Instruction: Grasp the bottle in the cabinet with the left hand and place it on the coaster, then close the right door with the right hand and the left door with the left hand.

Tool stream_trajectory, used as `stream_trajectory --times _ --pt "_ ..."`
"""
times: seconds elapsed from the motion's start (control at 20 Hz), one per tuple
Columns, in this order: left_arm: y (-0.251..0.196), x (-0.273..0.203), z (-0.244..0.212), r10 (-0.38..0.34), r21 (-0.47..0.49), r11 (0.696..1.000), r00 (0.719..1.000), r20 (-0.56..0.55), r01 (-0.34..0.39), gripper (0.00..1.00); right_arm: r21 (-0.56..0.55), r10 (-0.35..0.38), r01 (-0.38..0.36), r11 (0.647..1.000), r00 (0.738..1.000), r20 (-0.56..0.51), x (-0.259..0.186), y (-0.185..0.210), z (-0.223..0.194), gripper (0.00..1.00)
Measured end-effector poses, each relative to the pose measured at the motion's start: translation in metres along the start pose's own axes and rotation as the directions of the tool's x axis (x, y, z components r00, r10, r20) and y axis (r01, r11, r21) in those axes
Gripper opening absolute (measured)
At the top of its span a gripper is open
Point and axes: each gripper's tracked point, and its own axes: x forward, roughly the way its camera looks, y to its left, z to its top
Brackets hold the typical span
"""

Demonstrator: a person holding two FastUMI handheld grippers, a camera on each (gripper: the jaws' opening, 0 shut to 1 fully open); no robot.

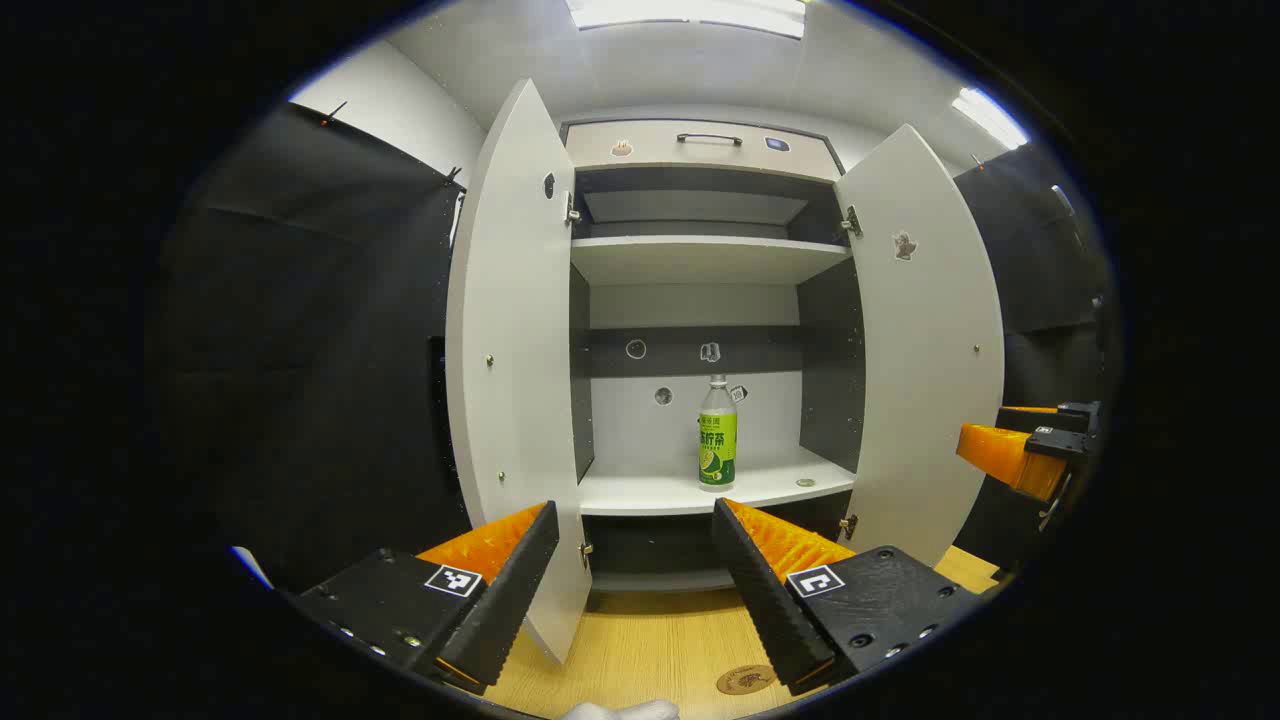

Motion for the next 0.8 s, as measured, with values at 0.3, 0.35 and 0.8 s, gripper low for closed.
stream_trajectory --times 0.3,0.35,0.8 --pt "-0.004 0.0 0.002 -0.008 0.004 1.0 1.0 0.003 0.008 0.95 0.0 -0.006 0.006 1.0 1.0 -0.008 0.001 -0.001 -0.001 0.99" --pt "-0.004 0.001 0.002 -0.009 0.005 1.0 1.0 0.002 0.009 0.95 0.001 -0.007 0.007 1.0 1.0 -0.01 0.001 -0.001 -0.002 0.99" --pt "-0.004 0.011 0.002 -0.018 0.004 1.0 1.0 0.001 0.018 0.94 -0.001 0.001 -0.001 1.0 1.0 -0.009 0.001 0.001 0.0 0.99"
